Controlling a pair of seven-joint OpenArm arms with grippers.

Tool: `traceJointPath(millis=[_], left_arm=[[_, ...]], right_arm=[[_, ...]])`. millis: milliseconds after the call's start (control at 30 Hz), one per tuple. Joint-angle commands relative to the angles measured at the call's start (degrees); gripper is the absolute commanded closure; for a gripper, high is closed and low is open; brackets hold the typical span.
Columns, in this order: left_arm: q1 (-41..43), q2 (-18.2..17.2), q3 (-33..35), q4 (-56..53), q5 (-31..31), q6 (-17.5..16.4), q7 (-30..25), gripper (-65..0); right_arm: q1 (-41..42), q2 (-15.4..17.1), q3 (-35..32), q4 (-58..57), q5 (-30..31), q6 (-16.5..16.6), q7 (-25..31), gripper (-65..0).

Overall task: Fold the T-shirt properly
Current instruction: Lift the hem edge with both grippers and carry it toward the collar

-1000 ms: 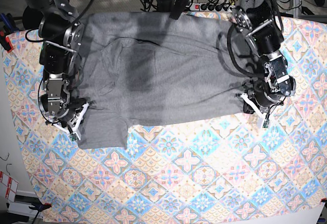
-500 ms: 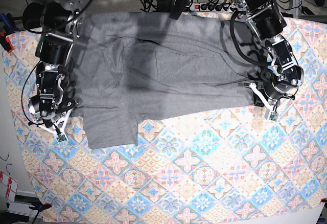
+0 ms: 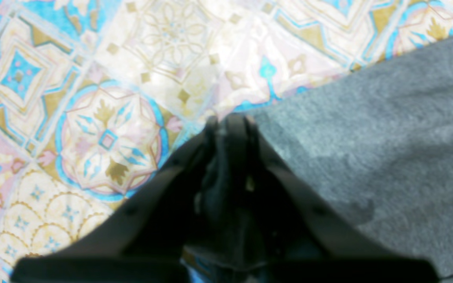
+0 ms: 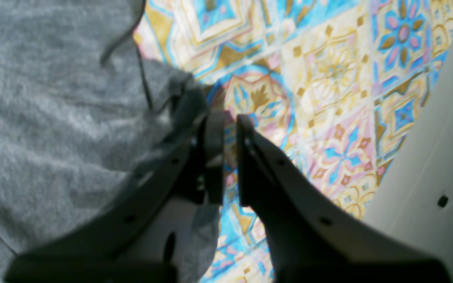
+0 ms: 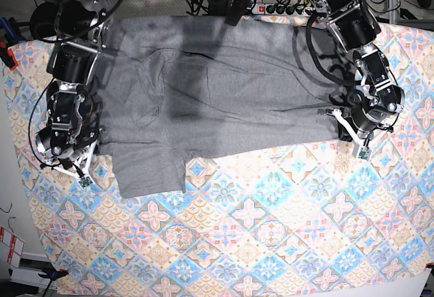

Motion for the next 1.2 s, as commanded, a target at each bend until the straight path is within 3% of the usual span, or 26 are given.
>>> traceJointPath(millis=[0,233,367,600,833,1000,1067,1167], left_arm=[[-1.0,-0.8,0.0,1.1,-0.6,0.3,-1.1,0.0],[-1.0,-0.8,0.0,1.1,-0.5,0.3,-1.1,0.0],[-1.0,-0.8,0.0,1.1,-0.5,0.3,-1.1,0.0],[-1.0,-0.9,0.0,1.1,-0.5,0.3,-1.1,0.0],[-1.0,-1.0,0.0,1.1,-0.5,0.3,-1.1,0.0],[-1.0,-1.0,0.0,1.1,-0.5,0.3,-1.1,0.0],[-1.0,-1.0,0.0,1.1,-0.5,0.3,-1.1,0.0],[-1.0,-1.0,0.0,1.1,-0.5,0.3,-1.1,0.0]], right_arm=[[2.4,0.1,-0.1,1.0,-0.3,-0.3,0.0,-8.6],[6.9,-2.3,0.3,-0.4,0.1,-0.2,-0.3,-29.4],[10.9,-3.3,0.4,-8.3,0.1,-0.2,4.2,-36.3],[15.0,-3.7,7.9,-24.5,0.1,-0.2,12.0,-36.5],[15.3,-3.5,9.3,-29.4,-0.2,-0.4,17.1,-36.7],[15.1,-3.3,9.0,-30.7,-0.3,-0.4,17.8,-36.5],[15.0,-3.3,8.9,-30.7,-0.4,-0.1,17.8,-33.6],[15.0,-3.5,8.9,-30.7,-0.4,-0.1,17.7,-22.3]])
